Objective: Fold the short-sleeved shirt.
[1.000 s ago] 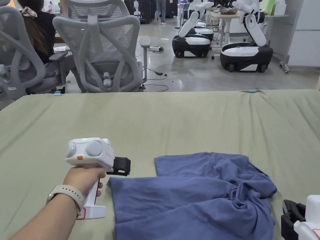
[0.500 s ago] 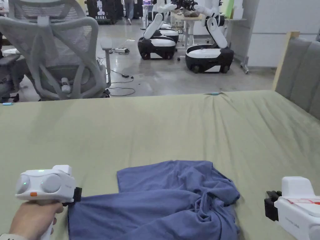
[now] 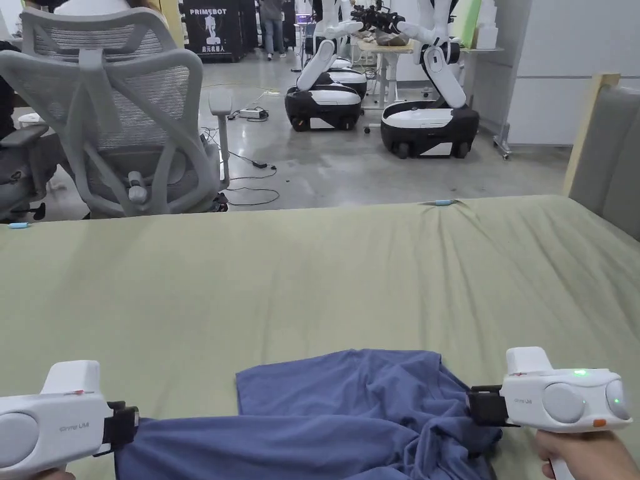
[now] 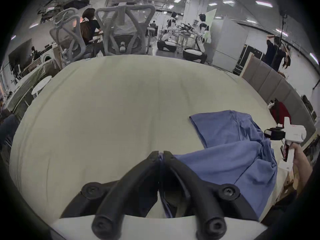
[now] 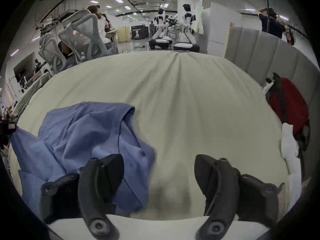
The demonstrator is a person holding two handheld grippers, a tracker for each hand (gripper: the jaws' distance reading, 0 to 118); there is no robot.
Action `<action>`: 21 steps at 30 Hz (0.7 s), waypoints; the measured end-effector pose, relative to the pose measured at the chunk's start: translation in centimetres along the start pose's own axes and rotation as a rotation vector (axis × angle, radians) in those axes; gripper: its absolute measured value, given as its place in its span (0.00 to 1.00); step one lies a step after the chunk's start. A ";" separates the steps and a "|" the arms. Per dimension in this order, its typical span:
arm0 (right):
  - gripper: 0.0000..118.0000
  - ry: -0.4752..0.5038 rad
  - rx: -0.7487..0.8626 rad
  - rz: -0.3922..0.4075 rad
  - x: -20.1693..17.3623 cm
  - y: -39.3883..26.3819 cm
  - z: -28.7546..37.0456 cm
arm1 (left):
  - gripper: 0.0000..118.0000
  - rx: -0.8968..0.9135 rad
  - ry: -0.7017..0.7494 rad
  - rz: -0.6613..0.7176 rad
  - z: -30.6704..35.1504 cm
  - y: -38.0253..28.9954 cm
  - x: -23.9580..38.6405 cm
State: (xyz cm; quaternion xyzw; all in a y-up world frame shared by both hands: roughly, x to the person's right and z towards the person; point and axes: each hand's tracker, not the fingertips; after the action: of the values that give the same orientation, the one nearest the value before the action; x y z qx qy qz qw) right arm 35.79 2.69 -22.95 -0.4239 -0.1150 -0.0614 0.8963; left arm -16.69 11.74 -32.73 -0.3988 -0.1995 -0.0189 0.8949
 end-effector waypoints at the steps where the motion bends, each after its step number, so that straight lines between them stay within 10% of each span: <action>1: 0.72 0.009 -0.039 0.014 -0.6 -0.4 -0.6 | 0.01 -0.004 0.001 -0.001 -0.2 -0.1 0.0; 5: 0.65 -0.041 -0.032 0.040 -2.3 -1.7 -0.5 | 0.01 -0.018 -0.003 0.003 -0.9 -0.1 -0.3; 9: 0.05 0.103 -0.090 0.018 -2.9 -1.6 1.2 | 0.01 -0.023 0.003 -0.003 -1.2 -0.1 -0.4; 21: 0.05 -0.067 0.269 0.124 -4.3 4.3 17.5 | 0.01 0.243 0.204 -0.236 8.2 3.4 -0.5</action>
State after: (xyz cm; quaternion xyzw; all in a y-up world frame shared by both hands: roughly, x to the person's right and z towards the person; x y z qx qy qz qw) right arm 29.82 19.01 -16.53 -0.3081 -0.1258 0.0242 0.9427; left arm -19.27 19.93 -30.42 -0.2577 -0.1539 -0.1399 0.9436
